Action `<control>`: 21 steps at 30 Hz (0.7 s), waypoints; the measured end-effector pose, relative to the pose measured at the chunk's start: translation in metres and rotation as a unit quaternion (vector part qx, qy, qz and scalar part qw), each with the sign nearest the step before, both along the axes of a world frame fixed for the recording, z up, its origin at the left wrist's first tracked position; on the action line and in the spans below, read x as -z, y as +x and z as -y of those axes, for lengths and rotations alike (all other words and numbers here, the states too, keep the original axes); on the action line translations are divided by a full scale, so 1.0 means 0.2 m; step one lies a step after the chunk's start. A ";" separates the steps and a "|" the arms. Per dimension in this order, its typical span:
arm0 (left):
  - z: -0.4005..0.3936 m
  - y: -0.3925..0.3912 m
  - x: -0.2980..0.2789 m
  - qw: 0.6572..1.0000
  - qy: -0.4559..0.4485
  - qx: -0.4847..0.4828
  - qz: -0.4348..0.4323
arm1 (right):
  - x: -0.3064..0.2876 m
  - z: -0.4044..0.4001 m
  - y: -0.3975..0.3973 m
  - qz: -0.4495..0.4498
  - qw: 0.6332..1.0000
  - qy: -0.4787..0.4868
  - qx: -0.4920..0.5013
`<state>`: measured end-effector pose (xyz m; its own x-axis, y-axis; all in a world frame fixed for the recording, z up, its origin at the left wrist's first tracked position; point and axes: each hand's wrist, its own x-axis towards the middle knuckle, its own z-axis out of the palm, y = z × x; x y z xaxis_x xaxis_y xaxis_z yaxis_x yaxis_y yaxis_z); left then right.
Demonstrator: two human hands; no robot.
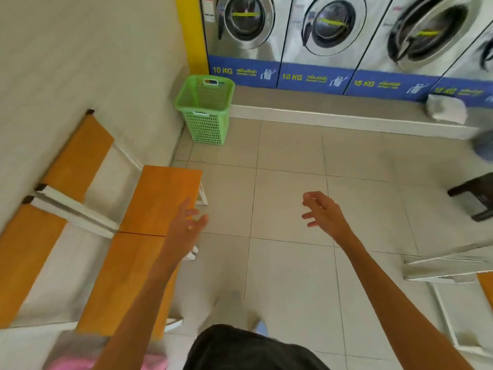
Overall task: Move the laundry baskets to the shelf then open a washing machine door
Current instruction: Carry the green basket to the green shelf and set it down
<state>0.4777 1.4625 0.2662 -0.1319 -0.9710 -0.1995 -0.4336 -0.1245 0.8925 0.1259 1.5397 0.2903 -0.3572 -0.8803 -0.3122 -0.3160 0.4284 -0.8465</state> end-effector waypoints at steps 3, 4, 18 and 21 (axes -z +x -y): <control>0.27 -0.22 0.02 1.000 -0.005 0.015 0.006 | 0.05 0.21 -0.19 0.010 1.000 0.008 0.015; 0.37 -0.29 0.04 1.000 -0.004 0.014 0.003 | 0.06 0.31 -0.26 0.008 1.000 0.011 0.014; 2.20 -0.92 0.06 0.997 0.035 -0.055 -0.039 | -0.03 2.18 -0.94 -0.001 0.999 0.017 -0.039; 2.57 -1.06 0.07 0.997 0.050 -0.046 -0.031 | -0.03 2.57 -1.10 0.010 0.999 0.017 -0.042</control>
